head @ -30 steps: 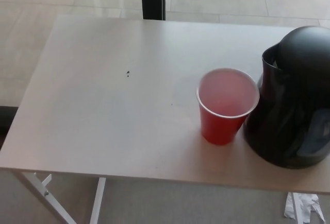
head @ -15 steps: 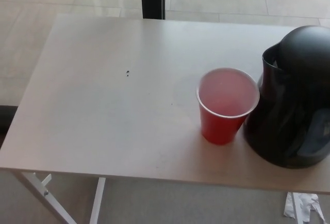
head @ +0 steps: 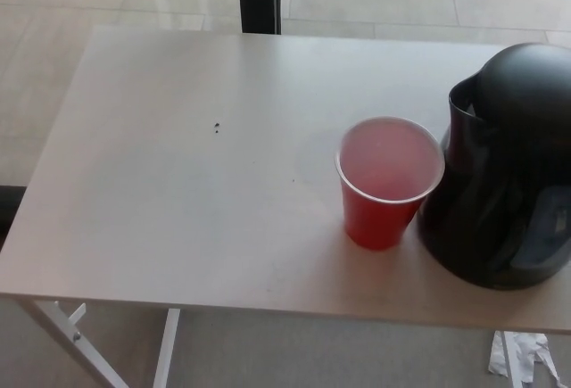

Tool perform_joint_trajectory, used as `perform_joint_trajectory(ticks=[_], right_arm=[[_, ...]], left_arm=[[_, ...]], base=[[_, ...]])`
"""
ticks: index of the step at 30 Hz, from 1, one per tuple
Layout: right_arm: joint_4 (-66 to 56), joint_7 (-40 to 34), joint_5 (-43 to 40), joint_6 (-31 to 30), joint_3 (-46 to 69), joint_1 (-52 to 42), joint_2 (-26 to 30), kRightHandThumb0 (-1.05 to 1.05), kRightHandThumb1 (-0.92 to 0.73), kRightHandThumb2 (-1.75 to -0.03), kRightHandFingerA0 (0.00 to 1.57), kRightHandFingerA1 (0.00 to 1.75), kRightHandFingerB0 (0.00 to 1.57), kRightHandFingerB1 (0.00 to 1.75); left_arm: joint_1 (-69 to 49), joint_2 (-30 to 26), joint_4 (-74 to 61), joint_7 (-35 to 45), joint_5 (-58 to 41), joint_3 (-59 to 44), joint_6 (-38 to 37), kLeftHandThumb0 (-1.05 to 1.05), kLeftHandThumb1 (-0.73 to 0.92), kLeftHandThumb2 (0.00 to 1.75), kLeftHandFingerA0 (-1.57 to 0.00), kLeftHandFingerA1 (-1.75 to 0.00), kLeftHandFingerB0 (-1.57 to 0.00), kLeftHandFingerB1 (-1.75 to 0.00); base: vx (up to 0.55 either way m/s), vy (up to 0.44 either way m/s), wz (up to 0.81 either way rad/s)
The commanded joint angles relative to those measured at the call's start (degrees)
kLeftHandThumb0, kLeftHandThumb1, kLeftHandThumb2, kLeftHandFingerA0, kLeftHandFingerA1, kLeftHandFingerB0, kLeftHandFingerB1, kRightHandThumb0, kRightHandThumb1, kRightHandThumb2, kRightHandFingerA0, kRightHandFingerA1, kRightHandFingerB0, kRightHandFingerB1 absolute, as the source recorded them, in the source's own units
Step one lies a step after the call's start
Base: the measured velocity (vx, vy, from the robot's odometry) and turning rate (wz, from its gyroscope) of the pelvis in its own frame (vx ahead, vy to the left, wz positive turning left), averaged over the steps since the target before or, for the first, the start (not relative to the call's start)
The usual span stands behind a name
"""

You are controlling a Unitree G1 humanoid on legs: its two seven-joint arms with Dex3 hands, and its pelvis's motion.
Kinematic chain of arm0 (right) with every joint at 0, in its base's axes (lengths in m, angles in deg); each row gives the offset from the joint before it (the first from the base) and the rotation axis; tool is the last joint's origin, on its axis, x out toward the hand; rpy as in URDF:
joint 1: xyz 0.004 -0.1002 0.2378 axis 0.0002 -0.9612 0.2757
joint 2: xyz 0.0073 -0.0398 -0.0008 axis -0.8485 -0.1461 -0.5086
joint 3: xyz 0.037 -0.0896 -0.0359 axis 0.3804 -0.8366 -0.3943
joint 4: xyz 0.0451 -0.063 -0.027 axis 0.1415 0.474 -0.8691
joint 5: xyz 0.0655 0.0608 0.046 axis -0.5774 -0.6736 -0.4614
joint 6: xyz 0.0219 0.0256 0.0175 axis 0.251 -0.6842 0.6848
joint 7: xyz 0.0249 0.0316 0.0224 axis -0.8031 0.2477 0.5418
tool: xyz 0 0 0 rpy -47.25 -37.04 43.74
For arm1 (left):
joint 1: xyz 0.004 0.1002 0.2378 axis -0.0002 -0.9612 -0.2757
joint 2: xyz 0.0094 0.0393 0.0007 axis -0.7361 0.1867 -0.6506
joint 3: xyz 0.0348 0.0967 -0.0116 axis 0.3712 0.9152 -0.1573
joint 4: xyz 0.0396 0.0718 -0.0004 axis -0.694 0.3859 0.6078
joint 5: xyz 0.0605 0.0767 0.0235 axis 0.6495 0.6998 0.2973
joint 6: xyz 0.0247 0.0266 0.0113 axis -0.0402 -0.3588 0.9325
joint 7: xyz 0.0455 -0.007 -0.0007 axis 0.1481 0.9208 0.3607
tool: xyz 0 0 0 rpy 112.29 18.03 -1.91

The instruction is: The robot uses its right hand to lift up a kettle kept on the middle of the desk by its handle and tilt it into a glass kept next to it to pour out water

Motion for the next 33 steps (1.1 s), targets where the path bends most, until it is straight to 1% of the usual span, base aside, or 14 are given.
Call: perform_joint_trajectory(ticks=[1, 10, 11, 12, 14, 15, 16, 18, 20, 21, 29, 30, 31, 33], right_arm=[[1.93, 0.11, 2.78, -0.46, -1.25, 1.6, 0.17, -0.61, -0.44, -0.84, 0.0, 0.32, 0.01, 0.32], [2.51, -2.41, 3.44, -1.39, -1.16, 7.07, -2.17, -0.59, -0.49, -0.78, 0.16, 0.48, 0.12, 0.4], [2.92, -2.7, 3.58, -1.78, -1.13, 7.72, -2.45, -0.59, -0.49, -0.78, 0.16, 0.48, 0.12, 0.4], [3.18, -2.72, 3.21, -1.94, -0.89, 8.21, -2.91, -0.58, -0.49, -0.78, 0.18, 0.49, 0.13, 0.41], [4.13, -3.3, 3.29, -2.23, -0.69, 9.02, -3.74, -0.63, -0.49, -0.8, 0.22, 0.5, 0.14, 0.41], [4.46, -3.76, 3.32, -2.7, -0.5, 9.32, -4.21, -0.64, -0.48, -0.8, 0.23, 0.5, 0.15, 0.41], [4.71, -4.19, 3.4, -3.36, -0.45, 9.54, -4.59, -0.61, -0.49, -0.8, 0.24, 0.51, 0.16, 0.42], [5.53, -5.01, 3.83, -3.61, -0.39, 9.72, -5.39, -0.6, -0.48, -0.8, 0.29, 0.52, 0.19, 0.42], [5.72, -5.38, 4.01, -3.5, -0.21, 9.67, -5.91, -0.59, -0.49, -0.8, 0.33, 0.53, 0.19, 0.43], [6.05, -5.44, 3.9, -3.11, -0.04, 9.49, -6.32, -0.52, -0.62, -0.58, 0.42, 0.48, 0.28, 0.33], [7.56, -6.57, 2.66, -4.38, 1.57, 9.88, -9.6, -0.5, -0.49, -0.81, 0.6, 0.72, 0.26, 0.46], [7.39, -6.69, 2.83, -4.9, 1.38, 9.9, -9.78, -0.44, -0.6, -0.58, 0.67, 0.69, 0.3, 0.34], [6.99, -6.86, 3.73, -5.23, 0.55, 9.68, -9.71, -0.44, -0.62, -0.58, 0.69, 0.61, 0.31, 0.33], [6.19, -7.6, 4.26, -5.95, 0.03, 9.33, -10.1, -0.4, -0.62, -0.59, 0.79, 0.57, 0.36, 0.35]], left_arm=[[0.06, -1.12, 0.14, 0.42, -0.27, 0.25, -1.0, -0.66, 0.75, 0.62, -0.54, -0.48, -0.38, -0.39], [0.05, -1.03, -0.04, -0.29, -0.29, 0.48, -1.0, -0.68, 0.74, 0.62, -0.58, -0.5, -0.4, -0.4], [0.27, -1.06, 0.47, 0.18, -0.66, 0.18, -0.78, -0.69, 0.58, 0.97, -0.48, -0.6, -0.32, -0.52], [-0.01, -1.13, -0.03, 0.14, -0.52, 0.33, -0.79, -0.66, 0.75, 0.63, -0.56, -0.51, -0.4, -0.41], [-0.28, -1.05, 0.09, 0.01, -0.37, 0.36, -1.48, -0.73, 0.59, 0.99, -0.53, -0.63, -0.32, -0.52], [-0.28, -1.01, 0.15, 0.15, -0.39, 0.36, -1.57, -0.71, 0.75, 0.62, -0.57, -0.52, -0.4, -0.4], [-0.57, -0.99, -0.51, 0.36, -0.59, 0.28, -1.25, -0.72, 0.6, 0.98, -0.51, -0.61, -0.31, -0.52], [-0.5, -0.83, -0.24, 0.16, -0.68, 0.17, -1.17, -0.71, 0.59, 0.99, -0.52, -0.62, -0.32, -0.53], [-0.35, -0.74, 0.0, 0.06, -0.77, 0.05, -1.08, -0.74, 0.6, 0.98, -0.54, -0.63, -0.35, -0.54], [-0.39, -0.72, 0.02, 0.29, -0.83, 0.02, -1.0, -0.72, 0.75, 0.62, -0.56, -0.52, -0.39, -0.43], [-0.6, -0.62, -0.15, 0.17, -0.59, 0.29, -0.93, -0.7, 0.76, 0.63, -0.58, -0.51, -0.39, -0.41], [-0.55, -0.64, 0.0, 0.13, -0.51, 0.36, -0.93, -0.7, 0.76, 0.63, -0.58, -0.5, -0.39, -0.41], [-0.54, -0.63, 0.05, 0.31, -0.51, 0.39, -0.98, -0.7, 0.59, 0.99, -0.51, -0.62, -0.32, -0.53], [-0.1, -0.63, 0.37, 0.0, -0.42, 0.48, -0.5, -0.71, 0.61, 0.98, -0.53, -0.61, -0.34, -0.53]], base=[[0.0, 0.0, 0.0], [0.0, 0.0, 0.0], [0.0, 0.0, 0.0], [0.0, 0.0, 0.0], [0.0, 0.0, 0.0], [0.0, 0.0, 0.0], [0.0, 0.0, 0.0], [0.0, 0.0, 0.0], [0.0, 0.0, 0.0], [0.0, 0.0, 0.0], [0.0, 0.0, 0.0], [0.0, 0.0, 0.0], [0.0, 0.0, 0.0], [0.0, 0.0, 0.0]])
